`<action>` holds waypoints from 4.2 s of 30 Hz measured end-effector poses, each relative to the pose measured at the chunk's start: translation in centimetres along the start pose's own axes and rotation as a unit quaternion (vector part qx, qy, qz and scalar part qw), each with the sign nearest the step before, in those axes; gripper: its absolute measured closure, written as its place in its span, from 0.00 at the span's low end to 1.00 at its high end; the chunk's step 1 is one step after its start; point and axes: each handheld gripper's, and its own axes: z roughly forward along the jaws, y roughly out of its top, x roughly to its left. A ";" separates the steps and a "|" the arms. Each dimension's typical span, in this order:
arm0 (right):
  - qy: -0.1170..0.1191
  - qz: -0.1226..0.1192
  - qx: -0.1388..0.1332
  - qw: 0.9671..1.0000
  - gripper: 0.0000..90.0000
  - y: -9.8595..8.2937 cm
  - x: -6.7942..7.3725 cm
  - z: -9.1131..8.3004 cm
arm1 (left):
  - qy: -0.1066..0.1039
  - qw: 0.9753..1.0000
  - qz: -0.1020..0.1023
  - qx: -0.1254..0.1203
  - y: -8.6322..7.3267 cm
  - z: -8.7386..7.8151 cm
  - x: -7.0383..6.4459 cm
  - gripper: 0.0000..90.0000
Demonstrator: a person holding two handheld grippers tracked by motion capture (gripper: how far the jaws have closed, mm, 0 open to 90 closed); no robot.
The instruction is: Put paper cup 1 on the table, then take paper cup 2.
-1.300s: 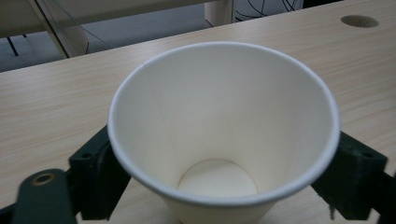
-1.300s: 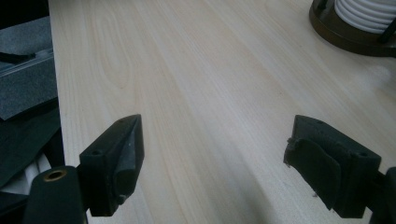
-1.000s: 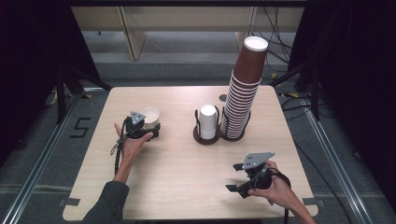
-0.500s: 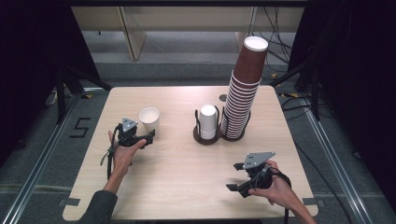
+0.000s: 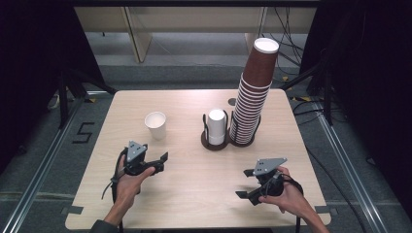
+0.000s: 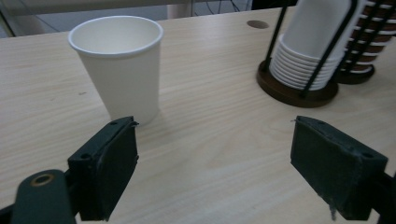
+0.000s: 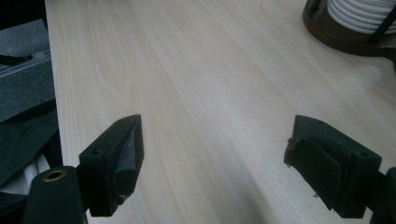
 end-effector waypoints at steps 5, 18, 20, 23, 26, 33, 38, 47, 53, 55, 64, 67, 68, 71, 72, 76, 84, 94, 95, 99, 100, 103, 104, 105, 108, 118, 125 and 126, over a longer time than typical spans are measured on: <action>-0.002 0.000 0.000 1.000 0.21 0.0 -0.1 0.0 | -0.014 1.000 -0.004 -0.012 -0.8 -1.2 -1.2 0.16; -0.005 -0.005 0.001 1.000 0.21 0.0 -0.2 0.0 | -0.057 0.998 0.014 -0.001 -4.3 -3.1 -3.9 0.16; -0.002 -0.001 0.001 1.000 0.21 -0.1 -0.1 0.0 | -0.060 0.998 0.019 0.000 -4.5 -3.2 -4.1 0.16; -0.002 -0.001 0.000 1.000 0.21 -0.2 -0.2 0.0 | -0.072 0.997 0.032 -0.001 -4.9 -3.2 -4.7 0.16; -0.002 0.004 0.000 1.000 0.21 -0.2 -0.2 -0.1 | -0.080 0.996 0.043 0.002 -5.1 -3.3 -5.4 0.16; -0.018 0.005 -0.008 1.000 0.21 0.1 -0.3 -0.7 | -0.100 0.993 0.061 0.001 -5.4 -3.7 -6.5 0.16; -0.054 0.024 -0.030 0.998 0.21 1.3 -1.0 -2.6 | -0.112 0.991 0.074 0.006 -5.8 -3.7 -7.1 0.16; -0.117 0.046 -0.086 0.988 0.19 4.2 -2.8 -6.5 | -0.113 0.991 0.071 0.004 -5.8 -3.4 -6.9 0.16; -0.154 0.063 -0.117 0.979 0.18 6.9 -4.6 -9.2 | -0.109 0.992 0.068 0.007 -5.9 -3.3 -6.5 0.16; -0.167 0.066 -0.133 0.975 0.18 7.8 -5.1 -9.9 | -0.104 0.992 0.069 0.010 -5.9 -3.3 -6.4 0.16; -0.198 0.074 -0.163 0.964 0.18 12.2 -7.4 -12.6 | -0.105 0.992 0.062 0.010 -6.0 -3.1 -6.1 0.16; -0.204 0.080 -0.171 0.960 0.18 13.3 -8.1 -13.2 | -0.103 0.992 0.065 0.018 -6.0 -3.1 -6.1 0.16; -0.209 0.086 -0.179 0.958 0.17 14.0 -8.6 -13.7 | -0.103 0.992 0.066 0.019 -6.0 -3.1 -6.1 0.16; -0.210 0.088 -0.182 0.957 0.17 14.6 -9.1 -13.9 | -0.105 0.992 0.063 0.018 -6.0 -3.1 -6.1 0.16; -0.206 0.100 -0.187 0.955 0.17 15.0 -9.2 -14.0 | -0.106 0.992 0.063 0.018 -6.0 -3.1 -6.2 0.16; -0.206 0.110 -0.197 0.952 0.17 16.5 -10.1 -14.5 | -0.109 0.992 0.067 0.020 -6.0 -3.0 -6.2 0.16; -0.221 0.107 -0.197 0.949 0.17 19.6 -11.0 -14.5 | -0.114 0.991 0.063 0.017 -6.1 -2.9 -6.2 0.16; -0.231 0.107 -0.199 0.946 0.17 22.2 -11.9 -13.4 | -0.119 0.991 0.065 0.015 -6.1 -2.9 -6.4 0.16; -0.231 0.109 -0.202 0.946 0.17 22.3 -12.1 -13.3 | -0.119 0.991 0.065 0.015 -6.1 -2.9 -6.4 0.16; -0.230 0.109 -0.201 0.946 0.17 22.6 -12.4 -13.1 | -0.116 0.991 0.066 0.017 -6.0 -3.0 -6.4 0.16; -0.228 0.114 -0.201 0.946 0.17 22.7 -12.4 -12.9 | -0.117 0.991 0.066 0.017 -6.0 -3.0 -6.4 0.16; -0.230 0.114 -0.203 0.945 0.17 22.8 -12.5 -12.7 | -0.119 0.990 0.067 0.016 -6.1 -2.9 -6.4 0.16; -0.231 0.111 -0.204 0.945 0.17 23.0 -12.7 -12.6 | -0.118 0.991 0.068 0.017 -6.1 -2.9 -6.4 0.16; -0.231 0.111 -0.204 0.945 0.17 23.0 -12.7 -12.6 | -0.118 0.991 0.068 0.017 -6.1 -2.9 -6.4 0.16; -0.234 0.108 -0.201 0.945 0.19 23.1 -12.8 -12.5 | -0.121 0.990 0.068 0.016 -6.1 -2.9 -6.4 0.16; -0.233 0.109 -0.207 0.944 0.20 23.9 -12.4 -13.5 | -0.117 0.990 0.072 0.022 -6.1 -2.9 -6.5 0.16; -0.237 0.103 -0.221 0.941 0.20 25.4 -11.8 -15.0 | -0.123 0.990 0.071 0.020 -6.2 -2.8 -6.5 0.16; -0.242 0.099 -0.229 0.938 0.20 25.9 -11.6 -15.5 | -0.123 0.990 0.071 0.020 -6.2 -2.8 -6.5 0.16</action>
